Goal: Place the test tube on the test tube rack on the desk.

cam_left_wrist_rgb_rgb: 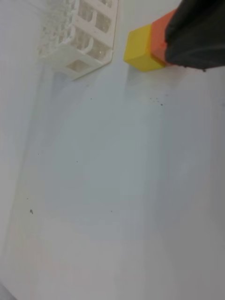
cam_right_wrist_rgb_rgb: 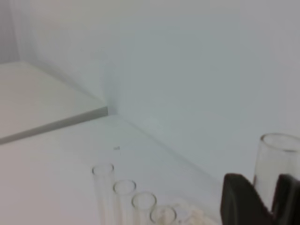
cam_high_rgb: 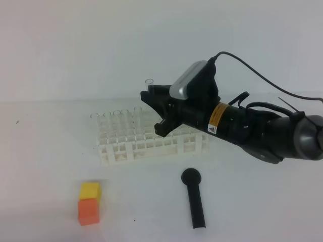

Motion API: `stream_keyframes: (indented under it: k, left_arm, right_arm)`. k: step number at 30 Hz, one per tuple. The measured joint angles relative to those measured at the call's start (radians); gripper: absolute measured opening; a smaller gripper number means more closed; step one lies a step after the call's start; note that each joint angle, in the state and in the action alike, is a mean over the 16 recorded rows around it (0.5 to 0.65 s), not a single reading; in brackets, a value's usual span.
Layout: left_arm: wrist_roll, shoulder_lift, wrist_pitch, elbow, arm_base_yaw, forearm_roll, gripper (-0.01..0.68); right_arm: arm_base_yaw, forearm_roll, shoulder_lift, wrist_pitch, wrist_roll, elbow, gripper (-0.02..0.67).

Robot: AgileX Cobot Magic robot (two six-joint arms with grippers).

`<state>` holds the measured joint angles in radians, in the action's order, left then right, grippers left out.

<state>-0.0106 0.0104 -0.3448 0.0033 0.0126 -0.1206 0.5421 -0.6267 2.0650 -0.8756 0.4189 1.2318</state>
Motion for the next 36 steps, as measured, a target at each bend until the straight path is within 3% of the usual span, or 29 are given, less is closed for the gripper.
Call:
stream_keyframes:
  k: [36]
  left_arm:
    - [0.000, 0.000, 0.001, 0.000, 0.000, 0.001, -0.001]
  right_arm:
    - [0.008, 0.063, 0.104, -0.097, -0.055, 0.036, 0.125]
